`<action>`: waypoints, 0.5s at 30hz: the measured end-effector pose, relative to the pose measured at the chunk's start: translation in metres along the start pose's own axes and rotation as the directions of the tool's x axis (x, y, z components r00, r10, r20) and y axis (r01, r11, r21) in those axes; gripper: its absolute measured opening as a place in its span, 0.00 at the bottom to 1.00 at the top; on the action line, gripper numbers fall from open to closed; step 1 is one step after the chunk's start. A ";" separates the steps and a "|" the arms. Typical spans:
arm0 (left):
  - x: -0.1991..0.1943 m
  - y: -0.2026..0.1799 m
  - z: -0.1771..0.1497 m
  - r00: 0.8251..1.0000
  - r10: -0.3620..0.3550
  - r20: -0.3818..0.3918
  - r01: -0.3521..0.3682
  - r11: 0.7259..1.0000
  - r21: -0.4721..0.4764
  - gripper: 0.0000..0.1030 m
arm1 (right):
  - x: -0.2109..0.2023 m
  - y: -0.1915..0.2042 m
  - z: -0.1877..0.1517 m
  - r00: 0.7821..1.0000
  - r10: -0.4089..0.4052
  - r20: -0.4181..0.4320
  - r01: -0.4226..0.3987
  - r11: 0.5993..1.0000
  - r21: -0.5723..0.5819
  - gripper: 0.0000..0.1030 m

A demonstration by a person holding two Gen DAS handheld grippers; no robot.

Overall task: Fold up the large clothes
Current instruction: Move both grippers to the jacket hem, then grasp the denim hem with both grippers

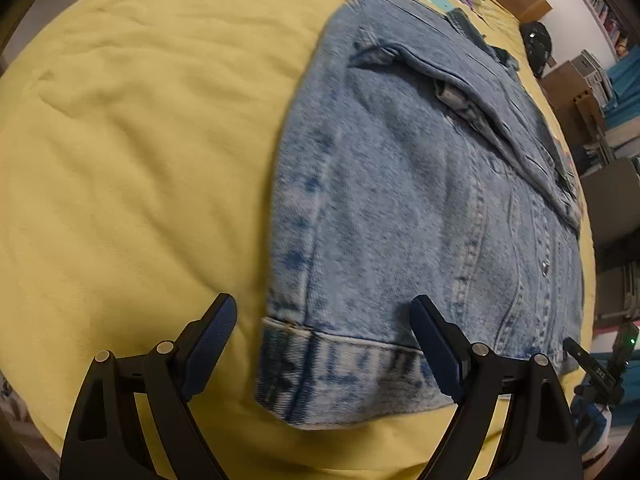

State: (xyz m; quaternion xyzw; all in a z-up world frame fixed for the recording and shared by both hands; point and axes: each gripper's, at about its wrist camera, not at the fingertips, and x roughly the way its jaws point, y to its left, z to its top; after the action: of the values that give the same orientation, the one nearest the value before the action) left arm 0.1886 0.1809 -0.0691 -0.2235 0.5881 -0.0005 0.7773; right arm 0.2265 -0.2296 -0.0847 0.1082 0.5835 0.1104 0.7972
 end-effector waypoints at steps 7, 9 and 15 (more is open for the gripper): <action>-0.003 0.001 -0.010 0.995 -0.090 -0.046 0.091 0.995 0.034 0.82 | 0.001 -0.003 -0.005 0.998 0.060 -0.010 -0.060 0.998 0.001 0.73; -0.005 0.005 -0.013 0.991 -0.126 -0.056 0.127 0.992 0.027 0.82 | 0.000 -0.006 -0.007 0.997 0.071 -0.007 -0.071 0.997 0.012 0.72; -0.012 0.011 -0.014 0.980 -0.191 -0.048 0.190 0.982 -0.013 0.80 | -0.005 -0.011 -0.009 0.996 0.089 -0.007 -0.089 0.996 0.026 0.66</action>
State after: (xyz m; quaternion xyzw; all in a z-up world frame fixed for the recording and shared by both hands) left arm 0.1693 0.1890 -0.0644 -0.2818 0.5829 -0.0781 0.7581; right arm 0.2174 -0.2413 -0.0865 0.1438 0.5830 0.1387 0.7876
